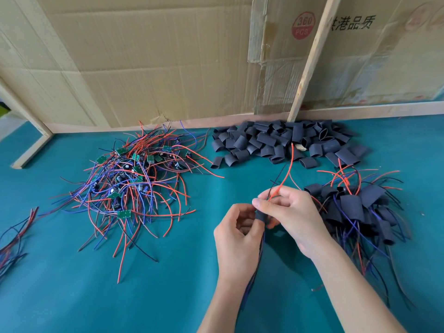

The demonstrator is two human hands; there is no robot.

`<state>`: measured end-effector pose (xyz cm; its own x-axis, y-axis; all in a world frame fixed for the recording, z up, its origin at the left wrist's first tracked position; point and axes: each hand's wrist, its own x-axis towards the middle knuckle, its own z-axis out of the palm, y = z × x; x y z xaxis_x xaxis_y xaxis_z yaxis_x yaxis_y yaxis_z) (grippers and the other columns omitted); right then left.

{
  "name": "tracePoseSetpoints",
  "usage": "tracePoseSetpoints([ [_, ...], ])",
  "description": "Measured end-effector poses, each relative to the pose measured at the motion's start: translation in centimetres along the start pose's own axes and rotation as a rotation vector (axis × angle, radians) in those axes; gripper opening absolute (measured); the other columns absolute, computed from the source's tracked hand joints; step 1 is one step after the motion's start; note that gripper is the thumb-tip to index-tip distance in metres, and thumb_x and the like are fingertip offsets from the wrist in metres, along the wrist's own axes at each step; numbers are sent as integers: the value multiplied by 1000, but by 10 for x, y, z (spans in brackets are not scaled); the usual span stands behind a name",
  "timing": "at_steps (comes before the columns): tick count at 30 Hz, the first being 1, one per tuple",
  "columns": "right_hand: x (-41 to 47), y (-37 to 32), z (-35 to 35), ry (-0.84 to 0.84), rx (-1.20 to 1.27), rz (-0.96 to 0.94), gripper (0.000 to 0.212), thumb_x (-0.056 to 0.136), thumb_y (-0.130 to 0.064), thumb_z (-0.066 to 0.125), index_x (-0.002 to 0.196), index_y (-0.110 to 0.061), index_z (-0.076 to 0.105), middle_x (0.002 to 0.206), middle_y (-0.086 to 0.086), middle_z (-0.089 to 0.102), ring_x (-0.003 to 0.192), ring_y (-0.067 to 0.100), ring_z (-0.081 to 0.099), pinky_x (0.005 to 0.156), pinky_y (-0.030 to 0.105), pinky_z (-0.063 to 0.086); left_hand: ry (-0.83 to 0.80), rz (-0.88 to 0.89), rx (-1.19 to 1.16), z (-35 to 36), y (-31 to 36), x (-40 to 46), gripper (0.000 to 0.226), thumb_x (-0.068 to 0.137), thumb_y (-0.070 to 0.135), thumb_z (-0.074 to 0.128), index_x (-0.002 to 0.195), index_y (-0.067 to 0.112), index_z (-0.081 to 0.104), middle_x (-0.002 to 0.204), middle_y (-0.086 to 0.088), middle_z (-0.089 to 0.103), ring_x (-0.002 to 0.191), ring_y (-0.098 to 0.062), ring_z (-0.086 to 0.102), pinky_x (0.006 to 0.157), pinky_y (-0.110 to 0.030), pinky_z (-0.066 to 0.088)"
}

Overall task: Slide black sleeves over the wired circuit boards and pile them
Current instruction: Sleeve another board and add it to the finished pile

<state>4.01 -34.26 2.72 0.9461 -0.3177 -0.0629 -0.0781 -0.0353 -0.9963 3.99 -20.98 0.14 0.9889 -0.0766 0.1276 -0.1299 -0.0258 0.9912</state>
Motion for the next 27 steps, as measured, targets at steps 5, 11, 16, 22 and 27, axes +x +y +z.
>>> tracePoseSetpoints([
  [5, -3, -6, -5, -219, 196, 128, 42, 79, -37, 80, 100, 0, 74, 87, 16, 74, 72, 25, 67, 60, 27, 56, 30, 10, -6, -1, 0, 0, 25, 88, -2, 64, 85, 23, 69, 78, 9, 75, 65, -6, 68, 61, -11, 48],
  [11, -6, -16, -9, -107, 99, 81, 6, 91, -6, 72, 88, -8, 77, 79, 12, 73, 66, 21, 63, 56, 25, 51, -18, 31, -15, -2, -3, 2, 12, 91, 15, 68, 88, 25, 72, 79, 5, 74, 71, -15, 69, 68, -24, 54],
  [16, -15, -42, -61, 115, -167, 30, 2, 82, -21, 80, 81, -19, 82, 66, 5, 72, 50, 13, 60, 41, 19, 44, -21, -17, -52, 0, -7, 3, 21, 92, 5, 64, 87, 25, 70, 73, 7, 70, 65, -15, 70, 62, -23, 53],
  [22, -4, -50, -205, 397, -939, 98, 102, 27, -111, 52, 93, -36, 66, 80, 3, 78, 57, 11, 64, 46, 32, 50, -29, -29, -82, 2, -7, 3, 17, 84, 14, 57, 85, 26, 68, 72, 7, 68, 64, -13, 69, 59, -24, 51],
  [27, 20, -103, -101, 210, -1057, -202, 43, 71, -85, 59, 105, -60, 65, 77, -33, 71, 68, -6, 69, 49, 25, 50, -25, -39, -102, 2, -9, 3, 19, 85, 12, 58, 83, 29, 67, 70, 9, 67, 64, -13, 69, 59, -23, 49],
])
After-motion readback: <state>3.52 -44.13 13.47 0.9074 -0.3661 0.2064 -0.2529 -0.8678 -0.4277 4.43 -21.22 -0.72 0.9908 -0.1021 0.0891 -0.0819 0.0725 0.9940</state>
